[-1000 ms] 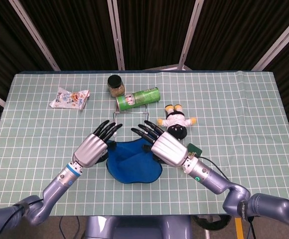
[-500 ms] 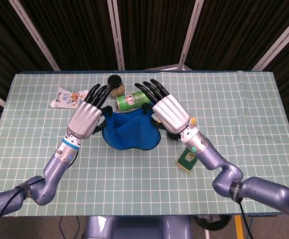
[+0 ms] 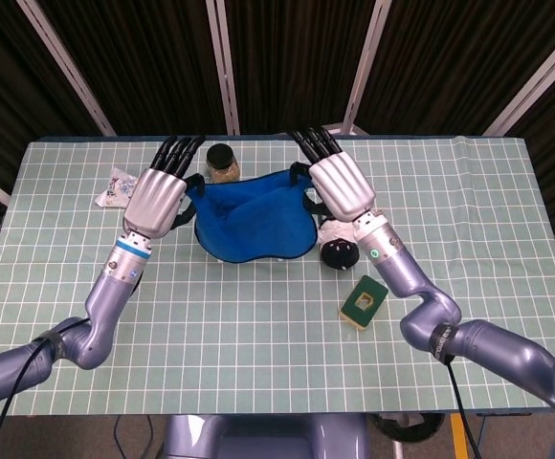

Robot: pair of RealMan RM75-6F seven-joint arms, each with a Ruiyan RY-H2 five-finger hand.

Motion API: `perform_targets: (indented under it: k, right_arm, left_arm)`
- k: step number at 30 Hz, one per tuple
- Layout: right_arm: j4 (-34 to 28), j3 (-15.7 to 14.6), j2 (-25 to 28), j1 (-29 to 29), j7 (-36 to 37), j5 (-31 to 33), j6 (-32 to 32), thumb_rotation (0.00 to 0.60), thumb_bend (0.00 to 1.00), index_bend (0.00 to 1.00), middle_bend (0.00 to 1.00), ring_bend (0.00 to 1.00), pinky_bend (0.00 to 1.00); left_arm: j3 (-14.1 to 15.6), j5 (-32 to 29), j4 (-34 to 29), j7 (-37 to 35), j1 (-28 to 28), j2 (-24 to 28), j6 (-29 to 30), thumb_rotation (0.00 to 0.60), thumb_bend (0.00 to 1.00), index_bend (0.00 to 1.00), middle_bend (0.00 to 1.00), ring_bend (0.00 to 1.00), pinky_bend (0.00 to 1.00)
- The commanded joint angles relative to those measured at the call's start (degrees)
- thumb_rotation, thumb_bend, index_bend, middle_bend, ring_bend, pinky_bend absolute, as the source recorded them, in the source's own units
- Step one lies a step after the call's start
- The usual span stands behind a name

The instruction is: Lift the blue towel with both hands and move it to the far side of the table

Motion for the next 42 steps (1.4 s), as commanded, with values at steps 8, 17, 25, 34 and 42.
perform_targets:
  k: [8,17,25,34,42]
  right_arm:
    - [10.7,-4.7,-6.3,-0.4,5.0,-2.1,-0.7,0.600,0.43,0.65,0.00,0.00,0.00]
    - [16.8,-6.5,-10.0,-0.5,7.9,-3.0,-1.1,0.600,0.43,0.65,0.00,0.00,0.00]
    - [19.6,-7.2,-11.5,-0.5,9.8,-3.6,-1.2,0.600,0.43,0.65,0.00,0.00,0.00]
    - [22.5,-7.6,-13.6,0.2,10.4,-3.5,-2.3,0.600,0.41,0.65,0.00,0.00,0.00]
    - [23.5,-7.4,-14.4,0.7,10.7,-3.5,-2.6,0.600,0.40,0.65,0.00,0.00,0.00]
  left_arm:
    - [3.3,-1.6,8.8,-4.9,-0.5,-4.4,-2.1,0.600,0.50,0.78,0.00,0.00,0.00]
    - [5.3,-1.2,14.4,-8.6,-0.7,-7.2,-3.2,0.600,0.49,0.78,0.00,0.00,0.00]
    - [5.8,-0.7,16.9,-10.3,-1.0,-8.5,-3.2,0.600,0.49,0.78,0.00,0.00,0.00]
    - [6.3,-1.0,19.8,-11.5,-1.5,-10.3,-4.1,0.600,0.50,0.78,0.00,0.00,0.00]
    - [6.8,-0.9,21.6,-12.2,-1.8,-10.9,-4.8,0.600,0.49,0.77,0.00,0.00,0.00]
